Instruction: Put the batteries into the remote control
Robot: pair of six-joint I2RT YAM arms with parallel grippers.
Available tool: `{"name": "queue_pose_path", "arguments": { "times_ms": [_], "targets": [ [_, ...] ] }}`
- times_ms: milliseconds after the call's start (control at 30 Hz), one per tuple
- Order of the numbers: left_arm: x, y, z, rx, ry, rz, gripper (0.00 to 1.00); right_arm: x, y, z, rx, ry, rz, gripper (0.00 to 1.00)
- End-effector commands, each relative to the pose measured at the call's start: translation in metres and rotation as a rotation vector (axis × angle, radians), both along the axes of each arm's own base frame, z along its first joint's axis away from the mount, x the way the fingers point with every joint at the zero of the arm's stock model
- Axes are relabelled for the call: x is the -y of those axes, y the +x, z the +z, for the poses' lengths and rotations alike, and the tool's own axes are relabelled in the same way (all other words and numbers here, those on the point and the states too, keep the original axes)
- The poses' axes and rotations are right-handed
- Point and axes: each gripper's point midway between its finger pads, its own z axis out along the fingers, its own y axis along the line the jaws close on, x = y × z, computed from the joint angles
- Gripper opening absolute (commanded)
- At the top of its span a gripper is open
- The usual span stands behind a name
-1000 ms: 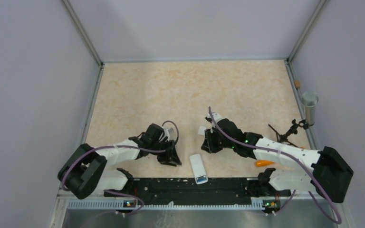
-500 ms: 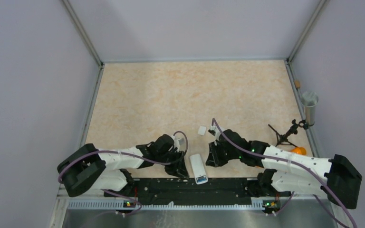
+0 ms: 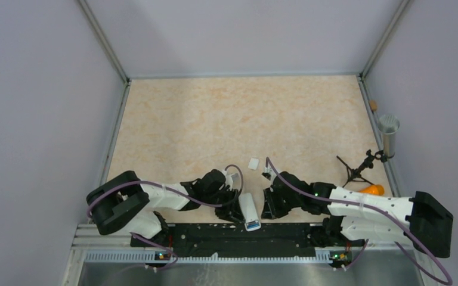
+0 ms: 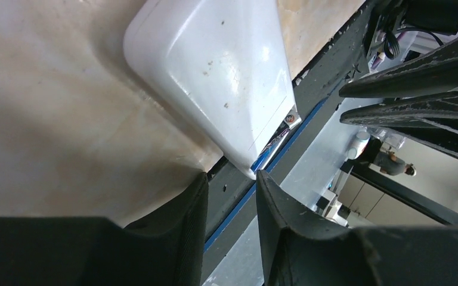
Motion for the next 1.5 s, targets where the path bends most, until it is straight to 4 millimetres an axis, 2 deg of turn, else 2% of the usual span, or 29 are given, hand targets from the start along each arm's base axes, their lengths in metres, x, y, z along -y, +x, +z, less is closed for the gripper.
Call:
{"name": "queue_pose_path", "arguments": {
  "times_ms": [0, 300, 667, 1467],
  "targets": [
    [0.011, 0.005, 0.003, 0.022, -0.028, -0.006, 0.36, -0.009, -0.005, 0.005, -0.018, 0.046, -0.005, 0.17],
    [0.015, 0.006, -0.001, 0.013, -0.026, -0.016, 0.28, -0.024, -0.007, 0.001, -0.039, 0.052, 0.024, 0.17],
    [0.015, 0.006, -0.004, 0.012, -0.021, -0.013, 0.21, -0.033, -0.009, -0.001, -0.049, 0.076, 0.035, 0.17],
    [0.015, 0.005, -0.007, 0.003, -0.024, -0.012, 0.18, -0.037, -0.018, -0.019, -0.081, 0.026, 0.054, 0.12]
  ]
}}
